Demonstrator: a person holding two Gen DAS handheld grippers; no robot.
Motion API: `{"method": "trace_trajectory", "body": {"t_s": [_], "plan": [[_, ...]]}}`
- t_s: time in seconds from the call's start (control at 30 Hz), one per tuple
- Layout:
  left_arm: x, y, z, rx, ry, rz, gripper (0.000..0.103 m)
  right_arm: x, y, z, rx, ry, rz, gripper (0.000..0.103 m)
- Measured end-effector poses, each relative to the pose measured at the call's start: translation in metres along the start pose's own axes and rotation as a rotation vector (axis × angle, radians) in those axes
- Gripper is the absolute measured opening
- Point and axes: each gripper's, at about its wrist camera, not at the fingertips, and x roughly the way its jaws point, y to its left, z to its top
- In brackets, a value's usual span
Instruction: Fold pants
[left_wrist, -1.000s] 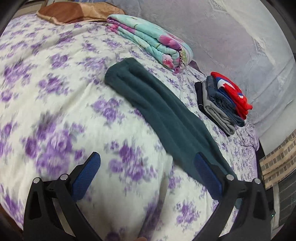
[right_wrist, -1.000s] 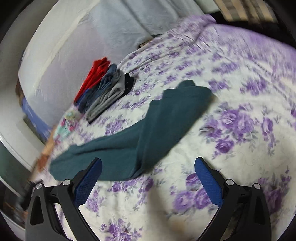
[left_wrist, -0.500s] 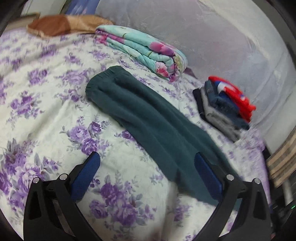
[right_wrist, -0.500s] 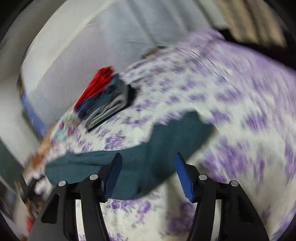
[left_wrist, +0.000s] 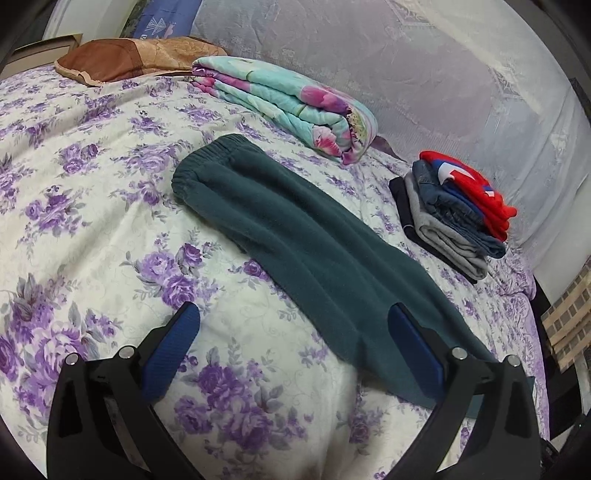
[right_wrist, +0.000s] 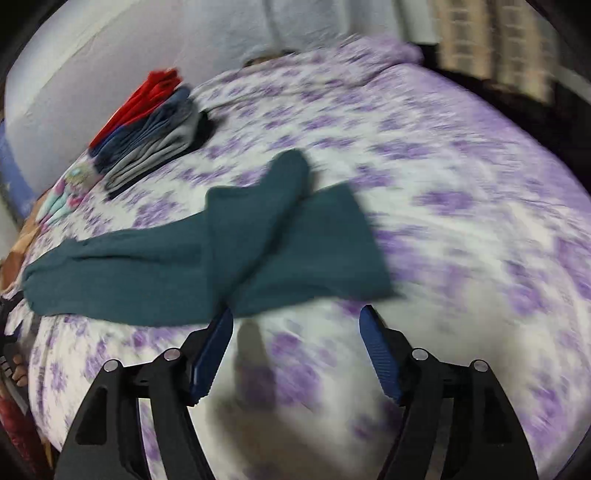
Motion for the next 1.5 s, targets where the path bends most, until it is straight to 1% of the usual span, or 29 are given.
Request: {"method": "trace_trajectory", "body": {"t_s": [0.03, 0.07, 0.1, 0.13, 0.17, 0.2, 0.27, 0.33, 0.37, 0.4, 0.47, 0.57, 0.6, 0.63, 0.67, 0.73, 0.8, 0.9, 0.97, 1.03, 1.07, 1.13, 1.17, 1.23, 1.27, 1.33, 1.43, 1.5], "plan": [[0.000, 0.000, 0.000, -0.002, -0.002, 0.000, 0.099, -0.009, 0.011, 0.006, -0.029, -0.040, 0.048, 0.072], [0.000, 0.000, 0.000, -0.001, -0.002, 0.000, 0.099, -0.013, 0.021, 0.010, -0.061, -0.063, 0.072, 0.073], [0.000, 0.000, 0.000, -0.002, -0.002, -0.002, 0.099, -0.013, 0.037, 0.015, -0.112, -0.085, 0.084, 0.076], [0.000, 0.001, 0.000, -0.004, -0.005, -0.006, 0.099, -0.010, 0.052, 0.019, -0.165, -0.096, 0.079, 0.081], [-0.001, 0.002, 0.000, -0.008, -0.007, -0.013, 0.099, 0.001, 0.071, 0.023, -0.234, -0.089, 0.034, 0.081], [-0.001, 0.003, 0.000, -0.011, -0.009, -0.017, 0.099, 0.012, 0.081, 0.023, -0.268, -0.073, -0.028, 0.081], [-0.002, 0.004, 0.000, -0.016, -0.013, -0.023, 0.099, 0.028, 0.079, 0.019, -0.261, -0.031, -0.085, 0.081], [-0.003, 0.004, -0.001, -0.016, -0.016, -0.026, 0.099, 0.036, 0.069, 0.011, -0.225, 0.022, -0.062, 0.081], [-0.003, 0.004, -0.001, -0.015, -0.015, -0.024, 0.099, 0.043, 0.058, 0.008, -0.180, 0.060, -0.028, 0.080], [-0.002, 0.003, -0.001, -0.013, -0.013, -0.019, 0.099, 0.046, 0.055, 0.006, -0.158, 0.066, -0.008, 0.078], [-0.001, 0.001, -0.001, -0.005, -0.011, -0.009, 0.099, 0.048, 0.047, 0.011, -0.101, 0.065, 0.039, 0.068], [-0.002, 0.003, -0.001, -0.011, -0.015, -0.019, 0.099, 0.046, 0.049, 0.019, -0.079, 0.052, 0.101, 0.037], [-0.003, 0.004, -0.001, -0.015, -0.017, -0.024, 0.099, 0.048, 0.052, 0.021, -0.090, 0.056, 0.117, 0.032], [-0.003, 0.004, 0.000, -0.017, -0.017, -0.025, 0.099, 0.051, 0.054, 0.022, -0.096, 0.069, 0.139, 0.016], [-0.003, 0.004, 0.000, -0.015, -0.016, -0.023, 0.099, 0.053, 0.054, 0.023, -0.092, 0.074, 0.146, 0.007], [-0.003, 0.003, 0.000, -0.011, -0.015, -0.019, 0.099, 0.049, 0.050, 0.025, -0.067, 0.052, 0.168, 0.006], [-0.003, 0.003, 0.000, -0.010, -0.013, -0.017, 0.099, 0.038, 0.045, 0.034, -0.030, 0.009, 0.220, 0.006], [-0.004, 0.003, 0.000, -0.010, -0.015, -0.023, 0.099, 0.018, 0.032, 0.070, 0.086, -0.056, 0.381, 0.006], [-0.008, 0.004, -0.001, -0.015, -0.024, -0.051, 0.099, 0.004, 0.028, 0.098, 0.145, -0.104, 0.493, 0.006], [-0.016, 0.004, -0.005, -0.014, -0.032, -0.088, 0.099, -0.015, 0.030, 0.119, 0.164, -0.165, 0.584, 0.006], [-0.020, 0.002, -0.007, -0.005, -0.029, -0.097, 0.099, -0.021, 0.030, 0.123, 0.163, -0.182, 0.609, 0.006], [-0.027, -0.006, -0.016, 0.045, -0.002, -0.113, 0.099, -0.033, 0.030, 0.127, 0.156, -0.214, 0.625, 0.006], [-0.032, -0.012, -0.020, 0.070, 0.023, -0.141, 0.099, -0.036, 0.028, 0.125, 0.155, -0.215, 0.621, 0.006], [-0.036, -0.022, -0.026, 0.083, 0.065, -0.213, 0.099, -0.035, 0.027, 0.122, 0.156, -0.199, 0.611, 0.006], [-0.036, -0.030, -0.030, 0.074, 0.096, -0.271, 0.099, -0.033, 0.026, 0.120, 0.158, -0.188, 0.609, 0.006], [-0.030, -0.043, -0.034, 0.056, 0.142, -0.341, 0.099, -0.028, 0.025, 0.118, 0.155, -0.171, 0.606, 0.006], [-0.003, -0.062, -0.040, -0.008, 0.227, -0.396, 0.099, -0.025, 0.027, 0.115, 0.153, -0.160, 0.609, 0.006], [0.009, -0.067, -0.041, -0.063, 0.259, -0.417, 0.099, -0.028, 0.025, 0.117, 0.159, -0.165, 0.612, 0.006]]}}
